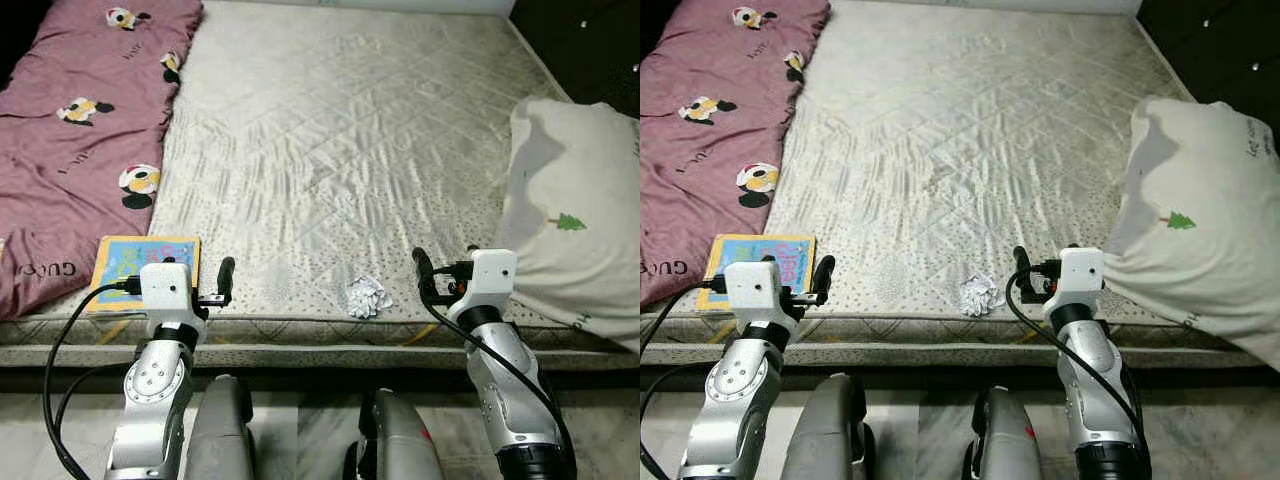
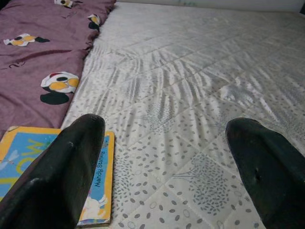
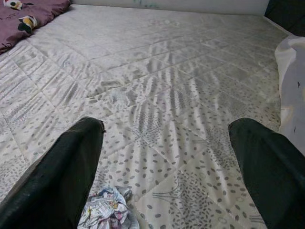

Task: Clean up the room

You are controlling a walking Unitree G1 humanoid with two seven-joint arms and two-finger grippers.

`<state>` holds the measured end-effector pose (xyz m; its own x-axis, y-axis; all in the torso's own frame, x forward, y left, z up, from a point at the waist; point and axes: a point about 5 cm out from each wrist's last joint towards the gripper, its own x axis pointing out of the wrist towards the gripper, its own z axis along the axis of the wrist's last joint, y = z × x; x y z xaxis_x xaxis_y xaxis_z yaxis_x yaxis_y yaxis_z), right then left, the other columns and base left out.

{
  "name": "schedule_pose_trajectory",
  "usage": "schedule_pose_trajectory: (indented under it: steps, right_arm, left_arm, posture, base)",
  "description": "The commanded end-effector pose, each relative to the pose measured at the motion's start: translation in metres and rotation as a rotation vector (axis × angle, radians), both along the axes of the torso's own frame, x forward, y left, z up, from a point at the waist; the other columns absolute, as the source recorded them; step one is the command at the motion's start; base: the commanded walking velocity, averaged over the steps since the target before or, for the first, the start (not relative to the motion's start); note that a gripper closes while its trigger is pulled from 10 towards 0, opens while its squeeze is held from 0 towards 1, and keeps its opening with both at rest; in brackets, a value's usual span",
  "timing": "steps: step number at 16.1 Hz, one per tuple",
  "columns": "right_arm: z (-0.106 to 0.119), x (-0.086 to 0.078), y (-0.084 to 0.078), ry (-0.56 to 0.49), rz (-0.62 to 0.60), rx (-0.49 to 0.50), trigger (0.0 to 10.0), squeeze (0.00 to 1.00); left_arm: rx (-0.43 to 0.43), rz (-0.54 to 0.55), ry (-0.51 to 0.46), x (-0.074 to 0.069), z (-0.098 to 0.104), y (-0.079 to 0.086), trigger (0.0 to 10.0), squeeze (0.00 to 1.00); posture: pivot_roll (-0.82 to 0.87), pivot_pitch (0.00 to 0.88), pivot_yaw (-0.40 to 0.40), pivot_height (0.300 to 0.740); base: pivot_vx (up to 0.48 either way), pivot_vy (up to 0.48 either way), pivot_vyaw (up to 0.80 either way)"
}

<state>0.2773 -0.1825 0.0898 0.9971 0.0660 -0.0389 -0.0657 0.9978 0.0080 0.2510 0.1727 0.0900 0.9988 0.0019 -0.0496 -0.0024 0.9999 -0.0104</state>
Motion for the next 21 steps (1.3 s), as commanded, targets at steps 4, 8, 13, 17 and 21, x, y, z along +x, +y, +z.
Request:
schedule_pose_trajectory:
  steps: [4,8,13,17,21]
  right_arm:
    - [-0.002,-0.001,0.000,0.011,0.010,0.016,10.0,0.00]
    - [-0.002,0.001,0.002,0.019,0.035,0.024,10.0,0.00]
    - [0.007,0.017,0.012,-0.015,0.088,-0.013,10.0,0.00]
    - [0.011,0.022,0.014,-0.025,0.085,-0.007,10.0,0.00]
    - [0.005,0.017,0.011,-0.014,0.069,-0.024,10.0,0.00]
  left_arm:
    - [-0.001,0.002,0.015,-0.001,-0.002,0.001,10.0,0.00]
    - [0.000,0.007,0.013,0.000,-0.001,0.001,10.0,0.00]
    - [0.026,0.044,-0.003,0.001,0.005,0.010,10.0,0.00]
    - [0.029,0.067,0.002,-0.009,0.007,0.015,10.0,0.00]
    - [0.007,0.018,0.023,-0.016,0.003,0.009,10.0,0.00]
  posture:
    - [0.02,0.158,-0.062,0.560]
    - [0.02,0.159,-0.064,0.555]
    - [0.04,0.176,-0.072,0.555]
    - [0.05,0.207,-0.082,0.555]
    - [0.04,0.213,-0.080,0.555]
  base:
    - [0.000,0.000,0.00]
    - [0.000,0.000,0.00]
    - [0.000,0.000,0.62]
    - [0.000,0.000,0.00]
    - [0.000,0.000,0.00]
